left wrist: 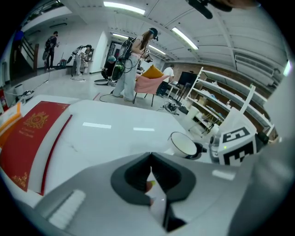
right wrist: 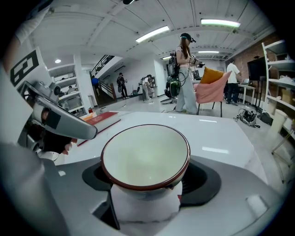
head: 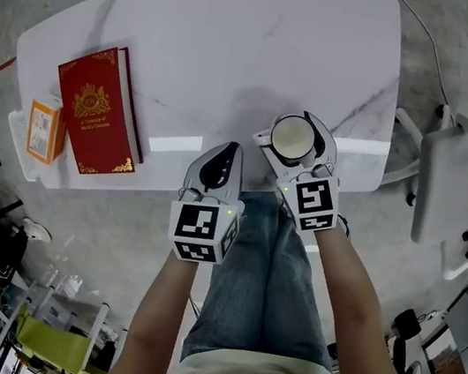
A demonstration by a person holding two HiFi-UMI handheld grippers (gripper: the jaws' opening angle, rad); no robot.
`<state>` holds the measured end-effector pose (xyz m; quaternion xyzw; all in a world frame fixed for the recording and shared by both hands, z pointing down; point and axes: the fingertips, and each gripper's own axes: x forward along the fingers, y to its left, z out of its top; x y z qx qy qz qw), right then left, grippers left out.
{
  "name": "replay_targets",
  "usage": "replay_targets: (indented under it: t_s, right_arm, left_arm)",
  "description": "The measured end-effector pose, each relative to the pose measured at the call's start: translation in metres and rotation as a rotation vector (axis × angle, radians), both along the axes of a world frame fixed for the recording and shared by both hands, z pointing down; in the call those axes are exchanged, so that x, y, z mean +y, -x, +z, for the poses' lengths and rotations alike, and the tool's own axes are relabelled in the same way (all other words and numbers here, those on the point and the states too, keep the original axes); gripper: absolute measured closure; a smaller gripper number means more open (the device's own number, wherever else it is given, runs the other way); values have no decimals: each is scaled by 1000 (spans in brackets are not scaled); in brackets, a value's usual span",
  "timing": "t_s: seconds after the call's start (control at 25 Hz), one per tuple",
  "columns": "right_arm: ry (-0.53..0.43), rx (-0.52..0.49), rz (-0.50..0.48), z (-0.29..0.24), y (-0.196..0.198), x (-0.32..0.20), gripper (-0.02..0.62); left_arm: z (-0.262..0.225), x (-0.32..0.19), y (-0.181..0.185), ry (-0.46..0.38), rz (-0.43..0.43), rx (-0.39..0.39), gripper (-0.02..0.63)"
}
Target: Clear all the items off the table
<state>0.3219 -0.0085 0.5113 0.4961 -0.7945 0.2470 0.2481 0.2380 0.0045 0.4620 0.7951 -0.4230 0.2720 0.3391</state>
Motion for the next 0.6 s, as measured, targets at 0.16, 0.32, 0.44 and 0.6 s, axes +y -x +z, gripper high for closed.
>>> replay_targets:
  t_s: [0.16,0.32,0.44,0.6]
  right_arm:
    - [-5,-3,24,-9,-5,-1,196]
    - [-14,-10,63,-19,-13,-3,196]
    - [-22,-5,81,-26,-18,-4,196]
    - [-26,-8,106,-34,-23,-1,196]
  left_arm:
    - [-4,-8,-7,-6,26,7,595]
    - [-10,-15,-15,-18,61,10,597]
    - [-14,-18,-22,-22,78,22,596]
    - [-17,-15,-32,-23,116,24,595]
